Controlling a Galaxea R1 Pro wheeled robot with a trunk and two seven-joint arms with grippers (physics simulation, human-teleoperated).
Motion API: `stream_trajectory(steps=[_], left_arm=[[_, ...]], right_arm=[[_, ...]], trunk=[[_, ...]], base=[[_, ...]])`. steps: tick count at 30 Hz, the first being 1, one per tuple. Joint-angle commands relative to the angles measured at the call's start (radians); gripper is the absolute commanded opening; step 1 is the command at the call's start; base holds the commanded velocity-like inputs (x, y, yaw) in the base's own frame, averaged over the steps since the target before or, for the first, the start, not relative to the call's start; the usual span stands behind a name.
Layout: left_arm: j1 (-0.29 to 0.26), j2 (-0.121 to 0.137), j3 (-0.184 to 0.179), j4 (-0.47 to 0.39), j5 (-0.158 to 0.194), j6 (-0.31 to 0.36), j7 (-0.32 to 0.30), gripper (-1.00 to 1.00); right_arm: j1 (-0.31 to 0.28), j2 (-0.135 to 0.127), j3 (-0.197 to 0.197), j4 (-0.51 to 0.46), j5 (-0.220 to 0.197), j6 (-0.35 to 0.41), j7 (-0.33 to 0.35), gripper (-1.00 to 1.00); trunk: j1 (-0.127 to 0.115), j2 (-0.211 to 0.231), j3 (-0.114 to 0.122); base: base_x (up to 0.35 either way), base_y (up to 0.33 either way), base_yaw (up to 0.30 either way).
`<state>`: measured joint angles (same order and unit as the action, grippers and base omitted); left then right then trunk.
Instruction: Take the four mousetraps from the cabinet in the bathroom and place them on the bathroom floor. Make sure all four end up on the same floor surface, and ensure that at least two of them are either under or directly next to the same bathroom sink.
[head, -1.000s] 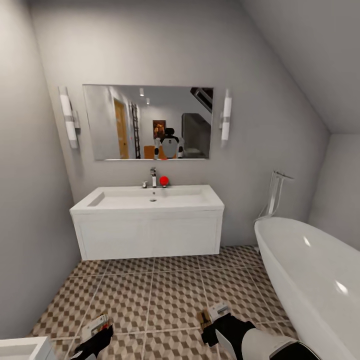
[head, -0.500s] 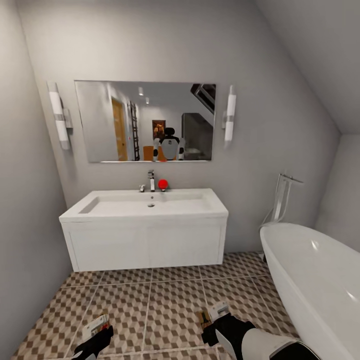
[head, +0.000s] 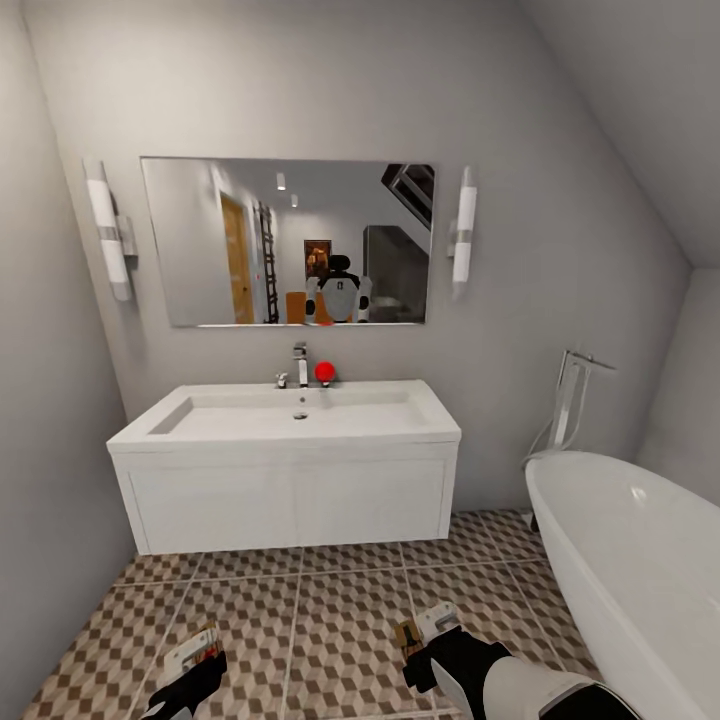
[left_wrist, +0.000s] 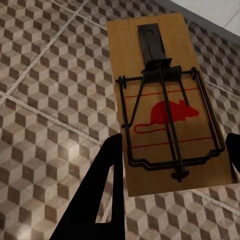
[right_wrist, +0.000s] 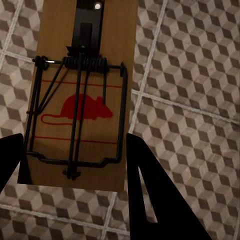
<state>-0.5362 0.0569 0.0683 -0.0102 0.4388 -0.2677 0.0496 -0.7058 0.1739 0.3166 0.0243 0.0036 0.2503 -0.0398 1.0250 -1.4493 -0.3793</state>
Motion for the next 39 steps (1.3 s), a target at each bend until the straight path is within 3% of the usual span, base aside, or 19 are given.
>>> stream_trajectory(steps=[1, 15, 39], left_arm=[[-0.001, 0.0, 0.007, 0.0, -0.009, -0.002, 0.006, -1.0], [-0.001, -0.001, 0.007, 0.0, -0.009, -0.001, 0.007, -1.0], [-0.001, 0.0, 0.007, 0.001, -0.008, -0.002, 0.006, -1.0]], right_arm=[[-0.001, 0.001, 0.004, 0.002, -0.004, 0.001, 0.0, -1.0], [-0.001, 0.001, 0.004, 0.002, -0.004, 0.001, 0.004, -1.0], [-0.001, 0.001, 0.004, 0.002, -0.004, 0.0, 0.002, -1.0]], trunk=[[0.0, -0.001, -0.001], [0.0, -0.001, -0.001], [0.0, -0.001, -0.001]], base=[[0.017, 0.0, 0.011], [0.014, -0.002, 0.117], [0.195, -0.12, 0.003]])
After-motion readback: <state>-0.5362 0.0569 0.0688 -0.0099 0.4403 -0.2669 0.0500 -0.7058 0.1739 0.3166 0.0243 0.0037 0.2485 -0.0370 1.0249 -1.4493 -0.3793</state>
